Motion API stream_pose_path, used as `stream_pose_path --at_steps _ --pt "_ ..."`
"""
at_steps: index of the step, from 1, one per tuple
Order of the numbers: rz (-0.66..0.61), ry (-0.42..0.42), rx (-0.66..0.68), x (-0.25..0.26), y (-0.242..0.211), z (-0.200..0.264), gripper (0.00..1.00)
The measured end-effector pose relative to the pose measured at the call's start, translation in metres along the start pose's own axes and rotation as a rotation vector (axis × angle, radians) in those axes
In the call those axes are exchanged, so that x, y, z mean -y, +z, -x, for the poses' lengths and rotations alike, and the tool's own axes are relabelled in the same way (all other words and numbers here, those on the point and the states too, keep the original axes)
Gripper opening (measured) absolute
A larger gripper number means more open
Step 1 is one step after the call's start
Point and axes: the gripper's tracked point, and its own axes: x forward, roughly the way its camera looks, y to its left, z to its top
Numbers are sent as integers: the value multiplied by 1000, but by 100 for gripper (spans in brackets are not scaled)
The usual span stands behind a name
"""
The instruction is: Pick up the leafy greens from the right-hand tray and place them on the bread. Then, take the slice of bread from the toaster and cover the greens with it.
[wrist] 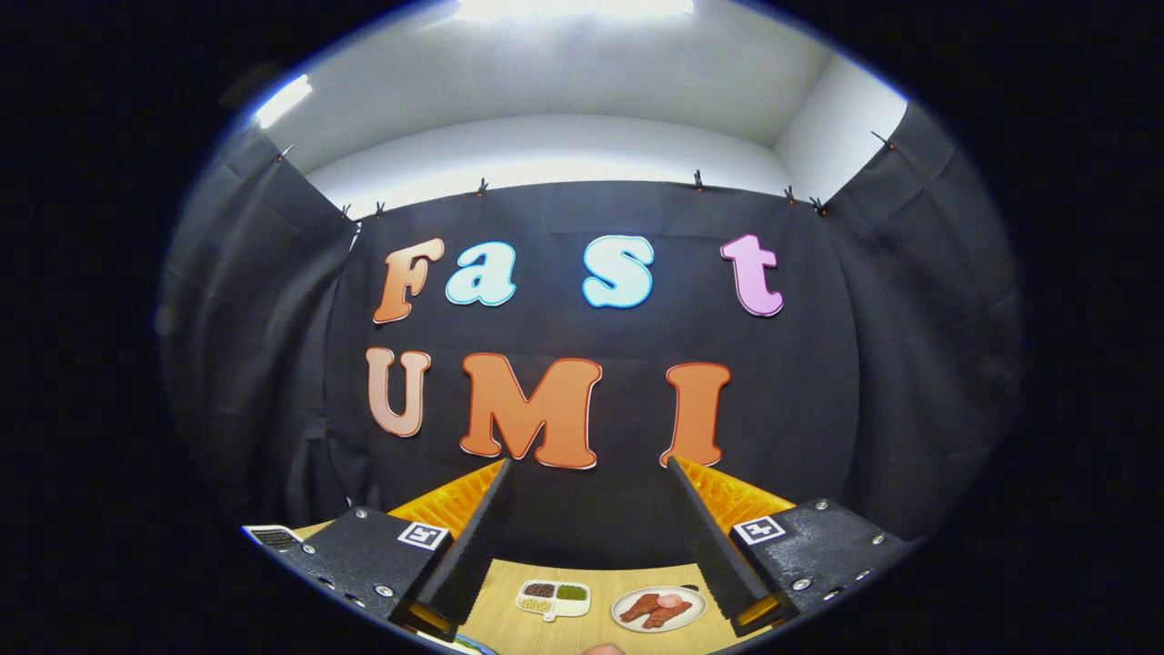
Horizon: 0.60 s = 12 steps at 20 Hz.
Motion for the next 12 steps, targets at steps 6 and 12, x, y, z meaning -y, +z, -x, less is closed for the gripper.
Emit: stream_pose_path --at_steps 6,12 --pt "2 -4 25 -1 16 5 98" --pt "-15 -5 34 5 20 7 99"
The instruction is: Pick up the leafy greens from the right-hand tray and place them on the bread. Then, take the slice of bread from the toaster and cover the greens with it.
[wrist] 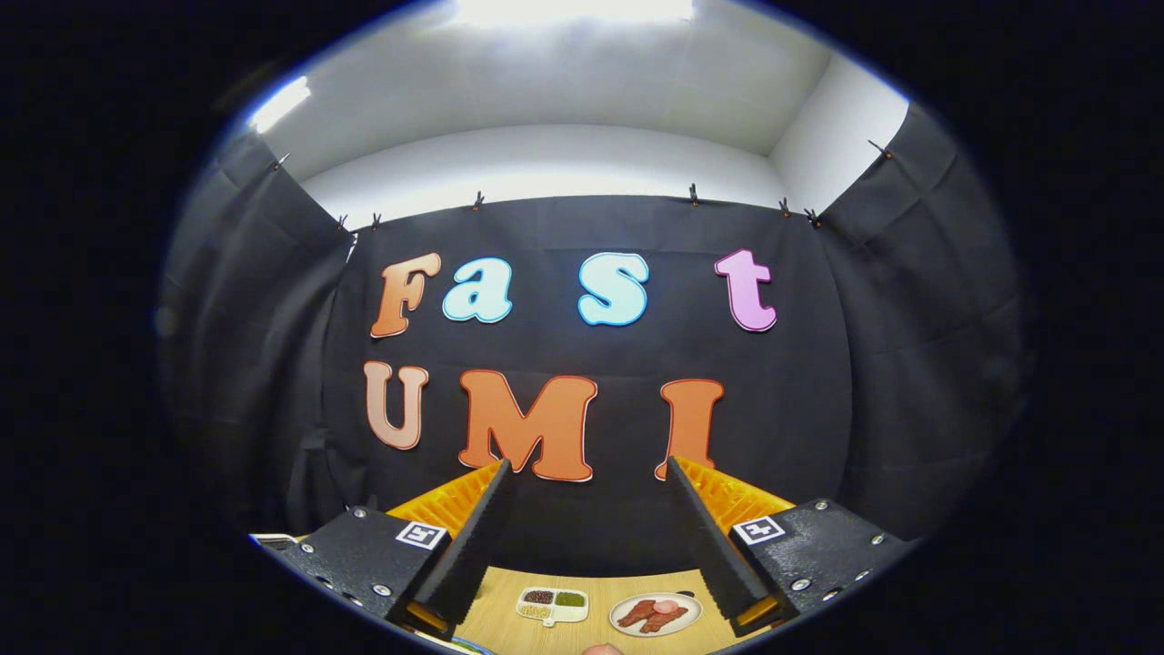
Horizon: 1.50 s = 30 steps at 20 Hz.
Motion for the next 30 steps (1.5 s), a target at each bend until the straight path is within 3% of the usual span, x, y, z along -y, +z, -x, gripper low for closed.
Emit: stream_pose_path --at_steps 30 --pt "47 41 -21 -24 12 5 100"
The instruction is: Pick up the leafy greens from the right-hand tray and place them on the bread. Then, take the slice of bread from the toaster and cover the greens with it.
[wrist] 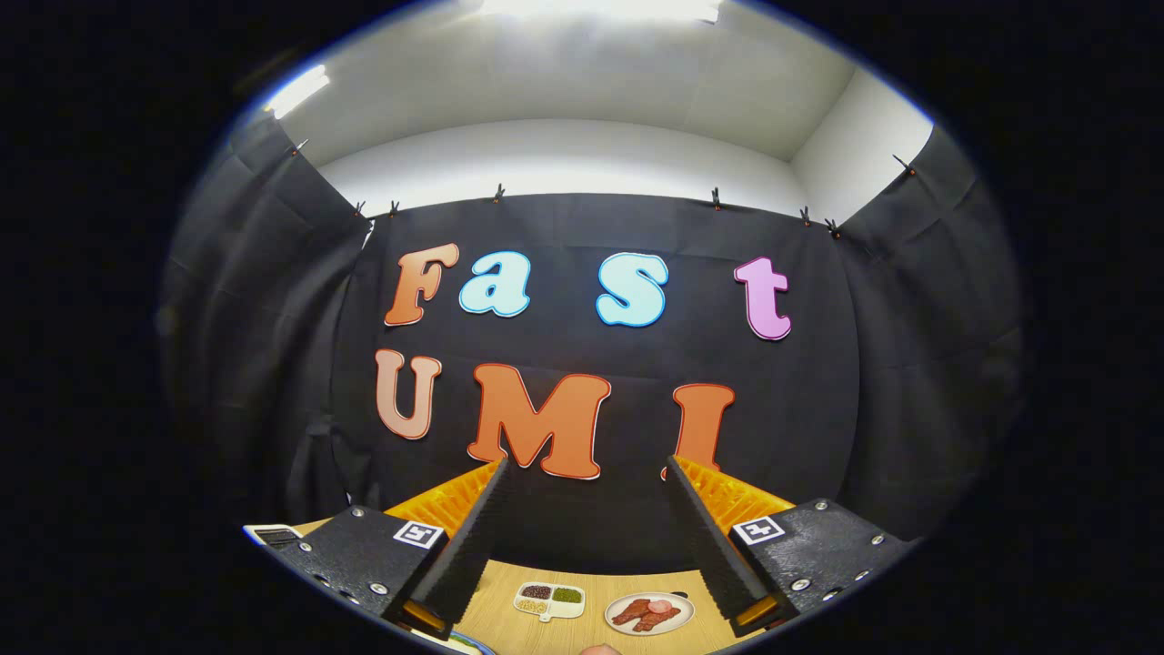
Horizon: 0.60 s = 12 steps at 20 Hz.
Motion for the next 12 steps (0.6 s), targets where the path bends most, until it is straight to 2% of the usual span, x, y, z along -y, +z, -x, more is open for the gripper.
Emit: stream_pose_path --at_steps 12 --pt "19 -2 6 -1 0 2 100"
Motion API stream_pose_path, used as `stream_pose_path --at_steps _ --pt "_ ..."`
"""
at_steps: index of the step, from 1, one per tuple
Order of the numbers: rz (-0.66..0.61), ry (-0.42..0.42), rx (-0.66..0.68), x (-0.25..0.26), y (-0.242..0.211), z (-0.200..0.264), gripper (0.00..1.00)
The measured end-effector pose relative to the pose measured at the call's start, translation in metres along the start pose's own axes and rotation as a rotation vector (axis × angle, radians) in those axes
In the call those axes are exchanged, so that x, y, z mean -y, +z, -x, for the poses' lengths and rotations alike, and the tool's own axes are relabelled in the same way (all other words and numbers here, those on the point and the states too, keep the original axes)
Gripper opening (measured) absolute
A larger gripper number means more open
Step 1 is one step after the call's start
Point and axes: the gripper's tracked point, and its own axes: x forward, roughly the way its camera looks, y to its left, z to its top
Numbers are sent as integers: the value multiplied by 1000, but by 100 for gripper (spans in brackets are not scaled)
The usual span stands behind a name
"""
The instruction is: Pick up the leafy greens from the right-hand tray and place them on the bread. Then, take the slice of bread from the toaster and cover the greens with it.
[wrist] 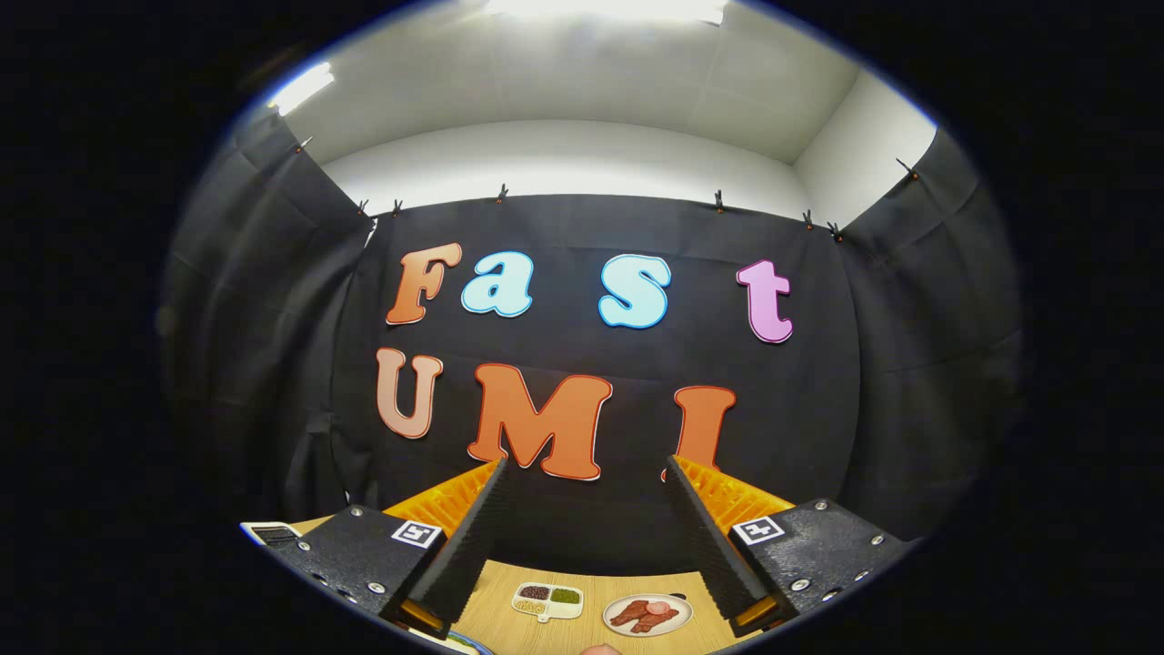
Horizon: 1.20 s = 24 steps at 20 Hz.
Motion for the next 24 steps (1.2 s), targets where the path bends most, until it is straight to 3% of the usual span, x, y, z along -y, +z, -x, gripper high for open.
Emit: stream_pose_path --at_steps 18,24 --pt "35 8 48 3 -13 3 99" --pt "33 -28 57 30 -50 17 99"
